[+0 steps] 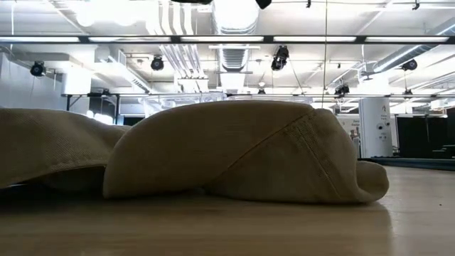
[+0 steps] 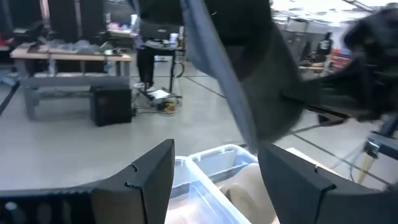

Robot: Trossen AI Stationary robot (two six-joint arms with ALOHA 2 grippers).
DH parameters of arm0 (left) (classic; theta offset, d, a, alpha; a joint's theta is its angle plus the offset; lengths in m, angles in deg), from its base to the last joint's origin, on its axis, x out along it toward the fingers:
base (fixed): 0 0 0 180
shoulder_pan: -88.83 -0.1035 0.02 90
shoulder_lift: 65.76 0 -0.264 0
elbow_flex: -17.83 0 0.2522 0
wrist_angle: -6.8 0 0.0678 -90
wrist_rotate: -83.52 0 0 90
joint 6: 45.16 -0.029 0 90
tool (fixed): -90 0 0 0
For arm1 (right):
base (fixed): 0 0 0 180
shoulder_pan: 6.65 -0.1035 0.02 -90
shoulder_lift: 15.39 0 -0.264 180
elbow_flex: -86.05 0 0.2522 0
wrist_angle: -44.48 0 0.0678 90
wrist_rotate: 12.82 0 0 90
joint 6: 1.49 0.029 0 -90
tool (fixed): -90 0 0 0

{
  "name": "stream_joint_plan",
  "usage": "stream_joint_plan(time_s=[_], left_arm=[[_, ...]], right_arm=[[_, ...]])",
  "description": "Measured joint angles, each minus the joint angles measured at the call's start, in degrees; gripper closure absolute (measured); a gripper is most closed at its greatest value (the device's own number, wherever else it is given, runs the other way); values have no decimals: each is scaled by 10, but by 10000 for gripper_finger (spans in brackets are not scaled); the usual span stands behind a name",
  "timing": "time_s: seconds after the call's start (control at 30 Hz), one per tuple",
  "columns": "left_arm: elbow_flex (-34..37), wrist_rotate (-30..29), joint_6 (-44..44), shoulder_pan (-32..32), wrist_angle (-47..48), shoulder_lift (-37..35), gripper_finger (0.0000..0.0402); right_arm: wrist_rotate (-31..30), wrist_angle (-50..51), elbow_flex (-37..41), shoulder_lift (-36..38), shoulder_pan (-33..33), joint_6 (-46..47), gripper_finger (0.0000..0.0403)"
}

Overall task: Pick & Place hat
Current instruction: Put the left dark gray cap into the left transparent bin

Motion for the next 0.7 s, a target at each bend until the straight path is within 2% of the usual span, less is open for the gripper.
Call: stream_joint_plan(time_s=[0.13,0.4,0.7], left_arm=[[2,22,35,-26,-1,-1,177],[2,22,54,-38,-23,-6,177],[2,23,81,-64,-120,-22,177]], right_arm=[[0,-5,0,0,-1,-26,390],[-15,-17,0,0,1,-70,390],[-13,-41,0,-1,2,-124,390]])
